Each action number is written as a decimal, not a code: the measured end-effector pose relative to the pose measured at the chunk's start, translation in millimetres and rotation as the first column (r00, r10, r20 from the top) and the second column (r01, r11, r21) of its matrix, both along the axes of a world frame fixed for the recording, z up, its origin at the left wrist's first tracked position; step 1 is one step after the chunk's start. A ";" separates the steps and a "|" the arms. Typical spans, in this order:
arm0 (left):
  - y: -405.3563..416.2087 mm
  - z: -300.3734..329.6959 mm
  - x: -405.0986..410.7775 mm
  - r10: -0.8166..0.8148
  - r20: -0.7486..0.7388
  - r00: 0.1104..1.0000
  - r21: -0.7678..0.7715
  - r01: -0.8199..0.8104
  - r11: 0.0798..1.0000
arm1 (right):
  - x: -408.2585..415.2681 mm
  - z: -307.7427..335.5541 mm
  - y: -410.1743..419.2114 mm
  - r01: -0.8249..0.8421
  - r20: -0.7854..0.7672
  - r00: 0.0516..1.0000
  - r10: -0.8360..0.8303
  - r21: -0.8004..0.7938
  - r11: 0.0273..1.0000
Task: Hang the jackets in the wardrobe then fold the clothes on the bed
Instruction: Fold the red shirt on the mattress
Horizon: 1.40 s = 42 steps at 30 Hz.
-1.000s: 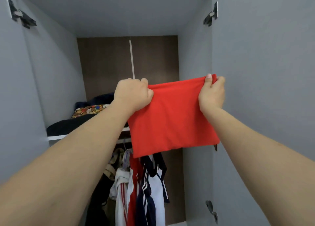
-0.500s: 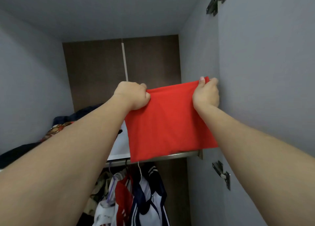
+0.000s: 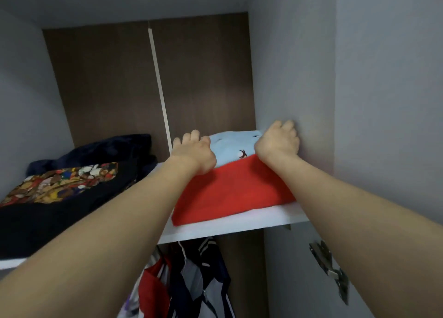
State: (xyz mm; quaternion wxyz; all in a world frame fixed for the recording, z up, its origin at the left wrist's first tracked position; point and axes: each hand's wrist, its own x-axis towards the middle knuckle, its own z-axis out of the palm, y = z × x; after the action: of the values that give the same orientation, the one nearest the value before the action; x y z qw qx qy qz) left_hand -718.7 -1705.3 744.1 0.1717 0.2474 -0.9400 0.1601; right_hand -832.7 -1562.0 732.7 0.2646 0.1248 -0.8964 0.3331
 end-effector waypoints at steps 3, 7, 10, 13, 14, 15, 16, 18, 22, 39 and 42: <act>7.8 -42.0 10.8 -0.043 0.086 0.995 0.342 0.011 0.940 | 4.2 -32.7 4.2 -0.267 0.140 0.963 0.229 0.417 0.869; 14.8 -69.4 22.8 -0.077 0.154 0.985 0.521 -0.014 0.853 | 11.7 -47.2 14.6 -0.428 0.404 0.886 0.227 0.526 0.735; 13.5 -68.9 19.5 -0.077 0.160 0.984 0.511 -0.016 0.859 | 13.3 -47.9 10.8 -0.384 0.410 0.896 0.171 0.523 0.761; 9.1 -67.9 14.7 -0.101 0.158 0.982 0.534 0.001 0.846 | 7.8 -47.1 7.3 -0.339 0.436 0.894 0.105 0.504 0.794; 7.7 -67.8 12.9 -0.108 0.152 0.983 0.543 0.008 0.840 | 6.1 -47.0 6.5 -0.331 0.443 0.892 0.091 0.501 0.800; 6.4 -67.9 10.6 -0.112 0.146 0.983 0.546 0.014 0.838 | 4.2 -46.9 5.6 -0.325 0.450 0.890 0.081 0.498 0.804; 5.3 -68.1 8.3 -0.112 0.142 0.984 0.543 0.017 0.840 | 2.6 -47.1 4.7 -0.316 0.451 0.890 0.071 0.497 0.808; 4.6 -68.8 4.5 -0.110 0.136 0.985 0.535 0.021 0.845 | 0.1 -47.4 3.6 -0.307 0.449 0.892 0.060 0.503 0.808; 6.1 -70.8 3.3 -0.114 0.124 0.986 0.537 0.029 0.843 | -4.2 -49.1 2.2 -0.313 0.446 0.893 0.065 0.511 0.801; 9.2 -67.3 7.4 -0.082 0.030 0.996 0.452 0.060 0.890 | 20.8 -42.7 18.0 -0.247 0.187 0.965 0.184 0.415 0.876; 21.8 -53.7 33.6 -0.104 -0.246 0.964 0.303 0.179 0.936 | 56.9 -24.6 38.2 -0.179 0.006 0.982 0.190 0.358 0.916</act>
State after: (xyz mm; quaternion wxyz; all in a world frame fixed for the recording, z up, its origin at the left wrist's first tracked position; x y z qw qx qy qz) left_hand -685.1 -1683.5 690.4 0.2460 0.2200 -0.9432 -0.0376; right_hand -775.8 -1523.8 708.1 0.2180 0.2596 -0.9221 0.1864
